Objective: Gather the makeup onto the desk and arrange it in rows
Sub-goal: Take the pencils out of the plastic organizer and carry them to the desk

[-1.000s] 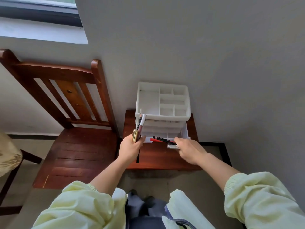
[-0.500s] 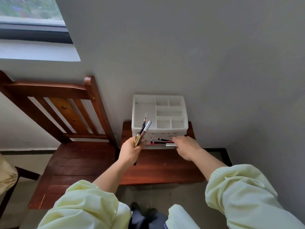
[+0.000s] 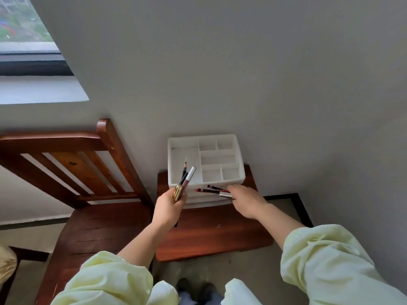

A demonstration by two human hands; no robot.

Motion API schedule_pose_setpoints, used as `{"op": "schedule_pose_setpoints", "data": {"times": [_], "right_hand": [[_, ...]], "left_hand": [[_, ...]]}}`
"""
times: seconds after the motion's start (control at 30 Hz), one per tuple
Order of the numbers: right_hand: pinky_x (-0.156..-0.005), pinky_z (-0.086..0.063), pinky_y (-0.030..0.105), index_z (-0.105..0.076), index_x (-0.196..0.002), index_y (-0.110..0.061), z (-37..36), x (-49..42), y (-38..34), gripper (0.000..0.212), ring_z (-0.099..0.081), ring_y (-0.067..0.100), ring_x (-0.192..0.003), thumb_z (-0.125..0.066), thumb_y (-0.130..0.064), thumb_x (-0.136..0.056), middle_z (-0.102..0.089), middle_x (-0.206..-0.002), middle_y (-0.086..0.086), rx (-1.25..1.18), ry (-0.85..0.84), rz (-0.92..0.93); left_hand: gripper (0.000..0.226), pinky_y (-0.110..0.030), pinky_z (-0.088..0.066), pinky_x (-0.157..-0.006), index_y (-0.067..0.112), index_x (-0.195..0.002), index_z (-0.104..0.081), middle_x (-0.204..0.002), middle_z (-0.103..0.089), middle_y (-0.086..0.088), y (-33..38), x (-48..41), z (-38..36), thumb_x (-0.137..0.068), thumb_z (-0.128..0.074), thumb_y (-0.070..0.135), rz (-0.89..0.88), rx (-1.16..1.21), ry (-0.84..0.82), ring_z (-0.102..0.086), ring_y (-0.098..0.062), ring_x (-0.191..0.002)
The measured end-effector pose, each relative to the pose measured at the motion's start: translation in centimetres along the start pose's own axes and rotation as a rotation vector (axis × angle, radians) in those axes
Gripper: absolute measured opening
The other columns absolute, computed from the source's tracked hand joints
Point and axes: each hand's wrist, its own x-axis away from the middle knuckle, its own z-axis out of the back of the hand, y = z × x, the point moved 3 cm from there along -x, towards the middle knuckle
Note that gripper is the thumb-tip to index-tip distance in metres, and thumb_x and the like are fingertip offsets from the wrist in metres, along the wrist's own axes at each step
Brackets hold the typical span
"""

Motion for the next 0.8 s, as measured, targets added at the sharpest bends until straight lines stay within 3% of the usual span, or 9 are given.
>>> {"op": "schedule_pose_setpoints", "data": {"times": [0.1,0.2,0.27,0.4,0.5,0.67,0.8], "right_hand": [[-0.068,-0.048,0.039,-0.045,-0.084,-0.022,0.5,1.5,0.6,0.015,-0.061,0.028,-0.077,-0.044,-0.022,-0.099,-0.061,-0.086,0.007,-0.265,0.014,-0.100],[-0.056,-0.050,0.025,-0.051,-0.078,-0.021,1.4,4.1,0.5,0.026,-0.060,0.012,-0.051,-0.044,-0.027,-0.102,-0.064,-0.067,0.004,-0.608,0.107,-0.210],[-0.056,-0.049,0.022,-0.058,-0.077,-0.016,1.6,6.4,0.3,0.032,-0.053,0.007,-0.041,-0.044,-0.030,-0.102,-0.060,-0.054,-0.002,-0.777,0.176,-0.295],[-0.052,-0.043,0.018,-0.064,-0.072,0.002,0.8,12.3,-0.1,0.051,-0.047,0.010,-0.039,-0.045,-0.036,-0.101,-0.053,-0.046,0.002,-0.930,0.269,-0.500],[-0.044,-0.035,0.018,-0.068,-0.089,0.000,-1.5,16.9,-1.3,0.041,-0.042,0.012,-0.042,-0.044,-0.030,-0.102,-0.051,-0.051,-0.001,-1.135,0.389,-0.594],[-0.046,-0.035,0.020,-0.060,-0.097,-0.008,-8.1,25.1,-5.9,0.024,-0.039,0.011,-0.044,-0.045,-0.027,-0.102,-0.050,-0.056,0.001,-1.364,0.540,-0.806],[-0.047,-0.035,0.022,-0.058,-0.101,-0.007,-14.0,33.8,-10.5,0.023,-0.037,0.011,-0.045,-0.045,-0.026,-0.102,-0.047,-0.059,0.002,-1.485,0.643,-0.995]], "left_hand": [[0.019,-0.037,-0.058,-0.062,0.014,-0.077,-0.058,-0.069,-0.068,-0.004,1.0,0.2,0.3,-0.092,-0.061,0.026,-0.014,0.078,-0.008,-0.067,-0.020,-0.062],[0.017,-0.037,-0.059,-0.065,0.011,-0.084,-0.060,-0.068,-0.070,-0.008,3.5,0.4,0.3,-0.093,-0.061,0.025,-0.013,0.190,-0.040,-0.069,-0.018,-0.060],[0.020,-0.037,-0.058,-0.066,0.005,-0.090,-0.061,-0.068,-0.071,-0.010,5.2,0.5,-0.1,-0.093,-0.062,0.025,0.013,0.289,-0.103,-0.070,-0.024,-0.061],[0.021,-0.030,-0.055,-0.056,0.003,-0.088,-0.062,-0.068,-0.070,-0.010,8.5,1.7,-1.6,-0.091,-0.066,0.023,-0.019,0.347,-0.316,-0.070,-0.027,-0.061],[0.019,-0.025,-0.052,-0.051,-0.001,-0.090,-0.062,-0.068,-0.067,-0.015,9.9,4.4,-3.3,-0.090,-0.067,0.017,-0.055,0.382,-0.555,-0.065,-0.024,-0.057],[0.012,-0.037,-0.055,-0.063,-0.002,-0.096,-0.060,-0.076,-0.066,-0.020,8.4,11.9,-5.8,-0.091,-0.064,0.008,-0.076,0.290,-0.944,-0.063,-0.030,-0.064],[0.010,-0.028,-0.047,-0.049,0.004,-0.086,-0.054,-0.063,-0.055,-0.011,5.8,19.9,-7.5,-0.091,-0.063,0.006,-0.039,0.138,-1.202,-0.052,-0.022,-0.050]]}}
